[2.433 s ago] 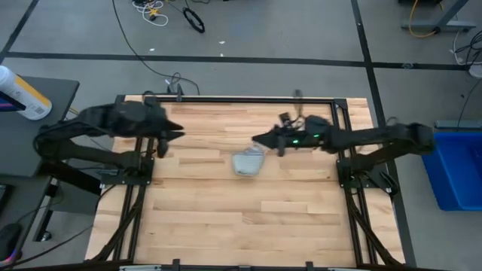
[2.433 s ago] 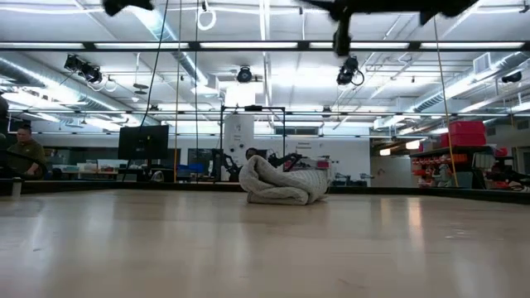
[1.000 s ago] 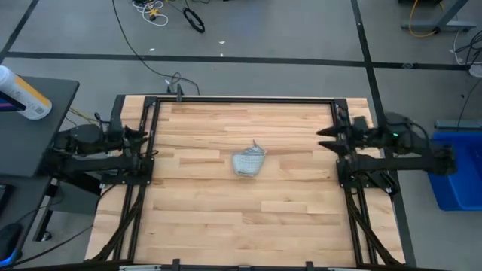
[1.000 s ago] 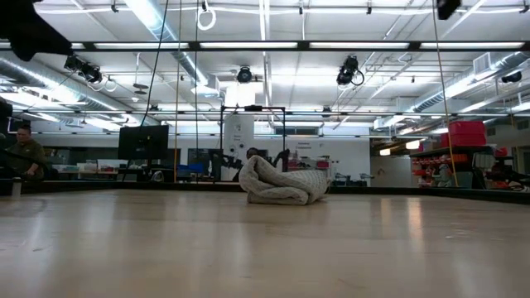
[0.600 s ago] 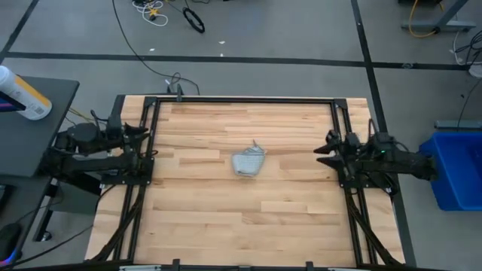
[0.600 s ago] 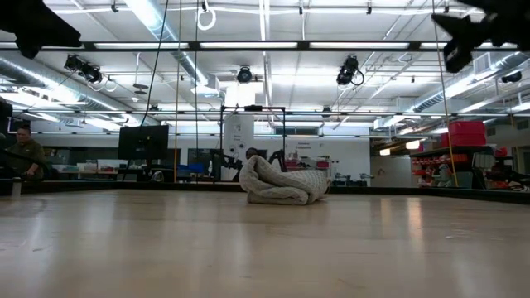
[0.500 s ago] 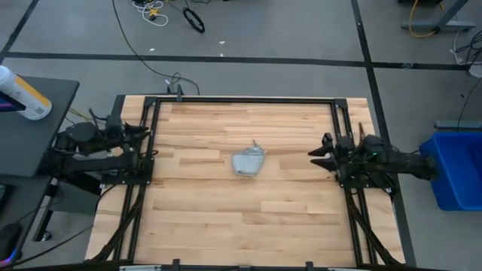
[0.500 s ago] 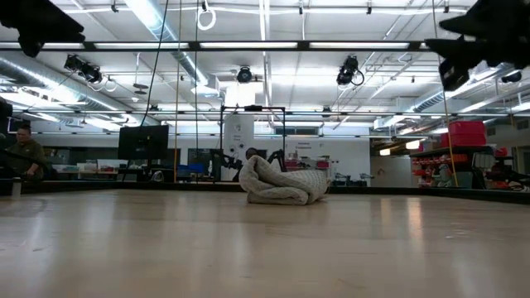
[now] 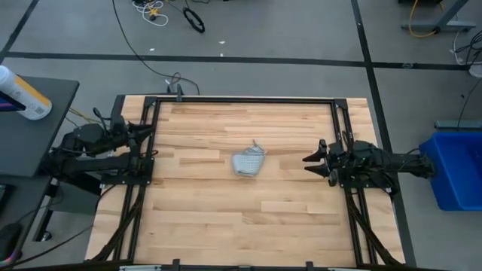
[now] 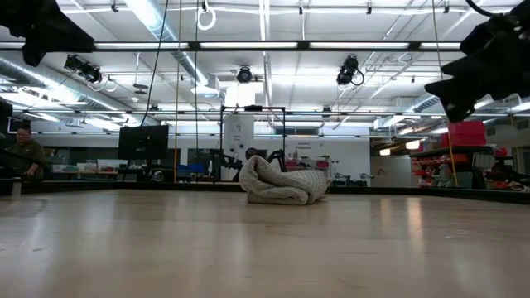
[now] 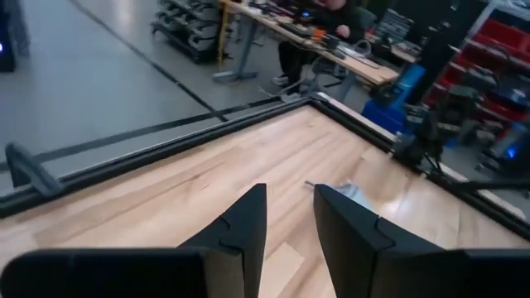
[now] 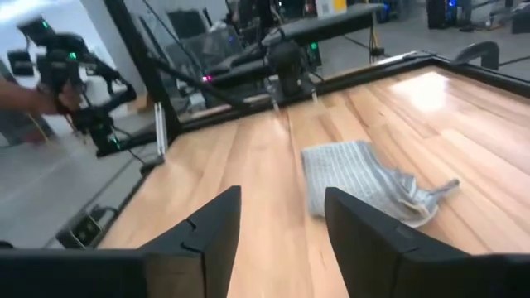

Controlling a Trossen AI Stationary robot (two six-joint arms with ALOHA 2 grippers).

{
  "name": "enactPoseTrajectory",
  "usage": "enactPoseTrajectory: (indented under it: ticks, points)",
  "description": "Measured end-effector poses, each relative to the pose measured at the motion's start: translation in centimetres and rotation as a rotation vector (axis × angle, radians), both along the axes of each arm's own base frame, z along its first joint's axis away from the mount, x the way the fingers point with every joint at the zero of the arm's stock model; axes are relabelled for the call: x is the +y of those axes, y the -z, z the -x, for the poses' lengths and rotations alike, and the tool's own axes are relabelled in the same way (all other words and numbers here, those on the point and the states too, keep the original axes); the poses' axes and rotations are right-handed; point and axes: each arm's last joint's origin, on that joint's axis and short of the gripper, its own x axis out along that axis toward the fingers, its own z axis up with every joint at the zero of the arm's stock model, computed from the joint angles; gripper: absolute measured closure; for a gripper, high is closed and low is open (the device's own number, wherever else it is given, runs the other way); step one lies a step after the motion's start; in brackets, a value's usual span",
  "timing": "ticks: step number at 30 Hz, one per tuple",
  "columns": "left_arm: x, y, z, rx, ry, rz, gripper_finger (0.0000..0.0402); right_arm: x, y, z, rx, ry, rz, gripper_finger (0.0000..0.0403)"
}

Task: Fold microfiber towels
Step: Return to Home Position

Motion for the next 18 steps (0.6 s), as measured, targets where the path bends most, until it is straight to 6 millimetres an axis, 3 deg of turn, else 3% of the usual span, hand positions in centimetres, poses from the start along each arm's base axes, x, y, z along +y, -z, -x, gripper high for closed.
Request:
enactPoseTrajectory:
  ticks: [4,10,18]
  points:
    - [0.0,0.6,-0.2,0.015,0.009,0.047,0.0292,0.2,0.1,0.0,0.028,-0.036,0.023,0.0211]
    - [-0.3,0.6,-0.3,-0.013,0.084,0.124,0.0292,0.4,-0.4,-0.2,-0.011,-0.054,-0.091,0.0202]
    - [-0.6,-0.6,-0.7,-0.047,0.242,-0.050,0.0292,0.4,-3.3,0.0,-0.304,-0.069,-0.130,0.0186]
